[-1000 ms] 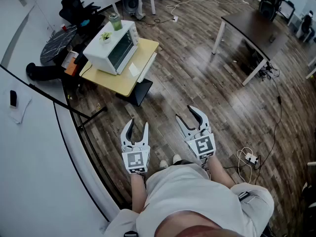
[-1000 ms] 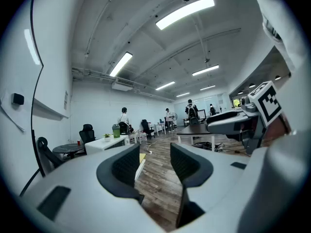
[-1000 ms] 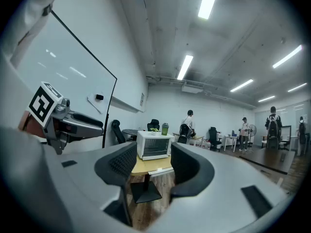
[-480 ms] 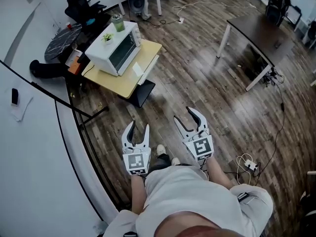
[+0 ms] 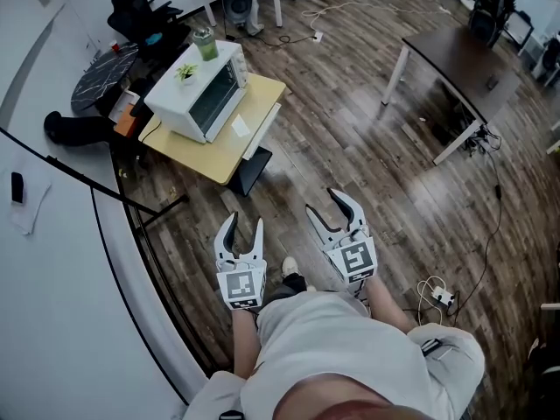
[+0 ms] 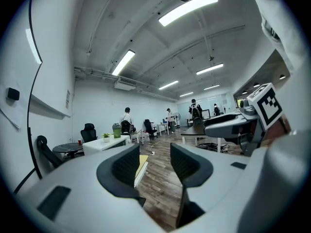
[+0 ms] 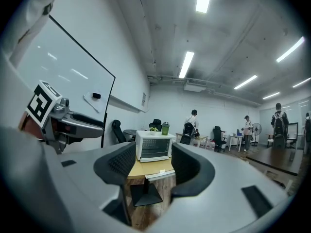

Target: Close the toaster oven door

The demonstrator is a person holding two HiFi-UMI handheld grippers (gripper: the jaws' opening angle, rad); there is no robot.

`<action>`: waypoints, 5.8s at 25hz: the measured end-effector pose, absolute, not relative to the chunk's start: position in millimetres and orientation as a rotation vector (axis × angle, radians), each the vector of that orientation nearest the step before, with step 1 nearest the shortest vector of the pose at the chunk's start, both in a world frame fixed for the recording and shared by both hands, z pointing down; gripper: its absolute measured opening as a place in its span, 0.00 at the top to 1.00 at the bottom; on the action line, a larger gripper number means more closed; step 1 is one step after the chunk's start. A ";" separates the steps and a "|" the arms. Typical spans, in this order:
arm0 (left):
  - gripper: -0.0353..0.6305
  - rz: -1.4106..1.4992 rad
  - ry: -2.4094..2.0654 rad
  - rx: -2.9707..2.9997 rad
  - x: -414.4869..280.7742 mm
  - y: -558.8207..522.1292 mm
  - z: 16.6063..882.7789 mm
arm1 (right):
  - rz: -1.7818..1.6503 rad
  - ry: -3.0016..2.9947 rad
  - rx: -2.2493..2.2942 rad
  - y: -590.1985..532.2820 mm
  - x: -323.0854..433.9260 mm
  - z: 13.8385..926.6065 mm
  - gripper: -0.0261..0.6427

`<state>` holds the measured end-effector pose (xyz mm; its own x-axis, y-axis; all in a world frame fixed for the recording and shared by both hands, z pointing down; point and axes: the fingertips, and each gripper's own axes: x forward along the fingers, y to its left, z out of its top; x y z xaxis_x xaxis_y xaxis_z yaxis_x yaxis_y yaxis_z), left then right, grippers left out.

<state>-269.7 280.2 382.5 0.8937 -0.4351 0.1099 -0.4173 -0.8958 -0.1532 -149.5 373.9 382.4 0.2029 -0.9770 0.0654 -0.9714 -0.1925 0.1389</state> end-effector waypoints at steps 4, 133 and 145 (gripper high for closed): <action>0.66 -0.216 0.642 -2.941 -258.8 257.2 383.3 | -0.038 -1.887 2.318 350.0 -139.7 382.6 0.62; 0.54 -0.918 1.896 -2.943 -23.5 -106.5 678.4 | 0.527 -2.064 1.269 -118.9 222.5 699.5 0.56; 0.50 -1.028 2.108 -2.901 -42.6 -75.8 732.5 | 0.596 -2.037 1.176 -114.1 226.1 743.9 0.54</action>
<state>-42.6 -75.8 732.5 0.2761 -0.6515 0.7066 -0.9579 -0.2464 0.1471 226.1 -114.1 743.9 -0.3425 -0.5532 0.7594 -0.8752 0.4817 -0.0438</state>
